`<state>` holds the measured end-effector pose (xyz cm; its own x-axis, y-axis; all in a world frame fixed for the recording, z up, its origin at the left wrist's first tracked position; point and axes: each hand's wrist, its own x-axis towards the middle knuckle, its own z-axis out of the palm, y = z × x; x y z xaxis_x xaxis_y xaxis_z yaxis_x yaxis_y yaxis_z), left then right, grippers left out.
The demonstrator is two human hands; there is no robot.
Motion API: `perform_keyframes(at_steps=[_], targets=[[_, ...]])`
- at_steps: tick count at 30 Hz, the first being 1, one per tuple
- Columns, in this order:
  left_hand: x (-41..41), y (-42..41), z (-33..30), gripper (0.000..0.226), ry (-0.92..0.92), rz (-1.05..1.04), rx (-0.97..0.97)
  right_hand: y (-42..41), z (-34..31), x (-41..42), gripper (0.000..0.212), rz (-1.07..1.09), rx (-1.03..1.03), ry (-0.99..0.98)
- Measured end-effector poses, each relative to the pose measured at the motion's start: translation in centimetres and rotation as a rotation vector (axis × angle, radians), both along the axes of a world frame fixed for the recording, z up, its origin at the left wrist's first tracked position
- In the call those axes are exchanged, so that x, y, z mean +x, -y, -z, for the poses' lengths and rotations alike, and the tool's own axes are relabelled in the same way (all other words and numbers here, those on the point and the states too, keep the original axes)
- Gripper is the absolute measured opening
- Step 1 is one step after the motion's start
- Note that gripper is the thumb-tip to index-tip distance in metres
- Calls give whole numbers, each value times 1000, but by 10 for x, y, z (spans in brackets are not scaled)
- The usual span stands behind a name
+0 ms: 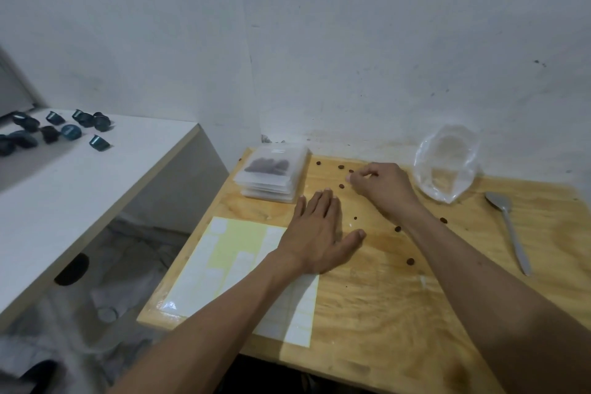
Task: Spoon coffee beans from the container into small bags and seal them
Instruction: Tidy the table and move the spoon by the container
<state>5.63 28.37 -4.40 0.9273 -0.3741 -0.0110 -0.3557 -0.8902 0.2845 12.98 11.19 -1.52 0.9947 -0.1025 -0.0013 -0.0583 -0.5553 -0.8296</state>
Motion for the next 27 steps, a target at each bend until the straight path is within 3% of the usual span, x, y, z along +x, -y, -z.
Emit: perform_keyframes(at_steps=[3, 9, 11, 14, 16, 18, 22, 25, 27], targets=[[0, 1, 0, 91, 1, 1, 3, -2, 15, 1, 33, -92, -292, 64], [1, 2, 3, 92, 21, -4, -9, -10, 12, 6, 19, -96, -301, 91], [1, 2, 2, 92, 27, -5, -6, -15, 4, 12, 23, -25, -62, -15], [2, 1, 2, 92, 31, 2, -6, -18, -16, 30, 18, 108, 600, -345], [4, 0, 3, 92, 35, 8, -11, -19, -23, 43, 21, 122, 762, -404], [5, 0, 4, 92, 43, 11, -16, -23, -24, 53, 26, 83, 620, -335], [3, -1, 4, 92, 63, 12, -21, -38, -14, 66, 31, -72, 22, 14], [3, 0, 1, 89, 70, 18, -22, -54, -5, 72, 24, -144, -295, 96], [4, 0, 1, 89, 74, 21, -16, -60, -4, 76, 27, -158, -374, 92]])
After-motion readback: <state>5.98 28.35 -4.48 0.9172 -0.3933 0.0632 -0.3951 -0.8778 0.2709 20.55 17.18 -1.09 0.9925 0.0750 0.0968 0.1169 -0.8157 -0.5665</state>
